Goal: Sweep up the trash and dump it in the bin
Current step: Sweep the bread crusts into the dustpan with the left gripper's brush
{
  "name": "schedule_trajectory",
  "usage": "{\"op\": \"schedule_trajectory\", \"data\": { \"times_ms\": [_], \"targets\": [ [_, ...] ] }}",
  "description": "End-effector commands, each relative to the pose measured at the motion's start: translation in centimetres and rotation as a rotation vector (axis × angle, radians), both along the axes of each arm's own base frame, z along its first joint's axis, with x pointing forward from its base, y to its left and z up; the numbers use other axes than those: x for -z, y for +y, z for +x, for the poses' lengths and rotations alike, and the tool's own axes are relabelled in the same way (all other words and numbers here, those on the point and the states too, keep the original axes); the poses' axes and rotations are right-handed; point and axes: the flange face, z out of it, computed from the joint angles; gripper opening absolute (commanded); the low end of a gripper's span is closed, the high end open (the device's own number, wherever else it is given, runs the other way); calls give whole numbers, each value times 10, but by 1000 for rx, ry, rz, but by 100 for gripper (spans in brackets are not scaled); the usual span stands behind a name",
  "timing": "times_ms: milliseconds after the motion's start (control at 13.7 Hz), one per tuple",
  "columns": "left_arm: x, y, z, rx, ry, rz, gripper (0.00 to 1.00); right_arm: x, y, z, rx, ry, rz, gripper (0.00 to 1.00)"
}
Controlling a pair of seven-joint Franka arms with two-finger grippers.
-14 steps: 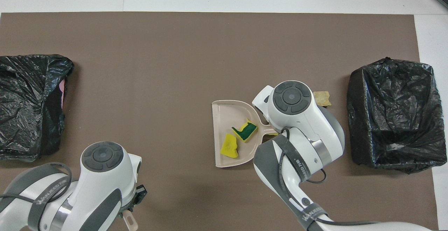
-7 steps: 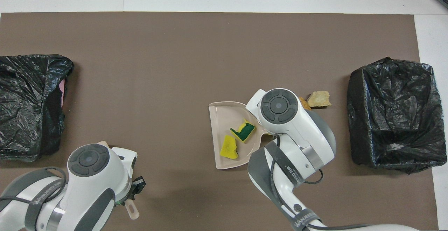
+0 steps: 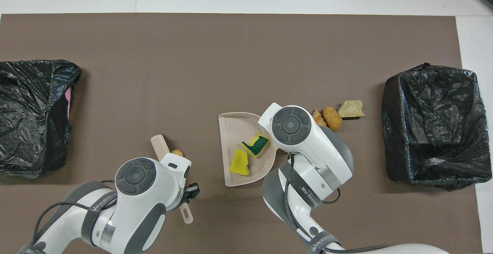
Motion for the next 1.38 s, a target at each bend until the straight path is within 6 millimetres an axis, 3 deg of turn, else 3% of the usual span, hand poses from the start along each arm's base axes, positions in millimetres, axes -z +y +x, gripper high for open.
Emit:
{"op": "schedule_trajectory", "data": {
  "times_ms": [0,146,218,437,655,1019,1310],
  "targets": [
    [0,-33,0,113,-8,-72,0,20,14,1,32,-35,4,0],
    [-2,-48,-11,250,-15,-122,0,26,24,-2,30,-41,11,0],
    [-7,-53,-7,293,-34,-150,0,25,25,-2,33,-45,13,0],
    [-14,-71,-6,304,-42,-178,0,25,25,-2,36,-41,9,0],
    [-16,-73,-4,302,-38,-178,0,24,24,-1,39,-34,1,0],
    [-18,-71,-2,300,-41,-180,0,-19,-23,9,-4,17,-48,0],
    [-38,-74,9,292,-78,-205,0,-20,-24,8,-25,19,-63,0]
  ]
}}
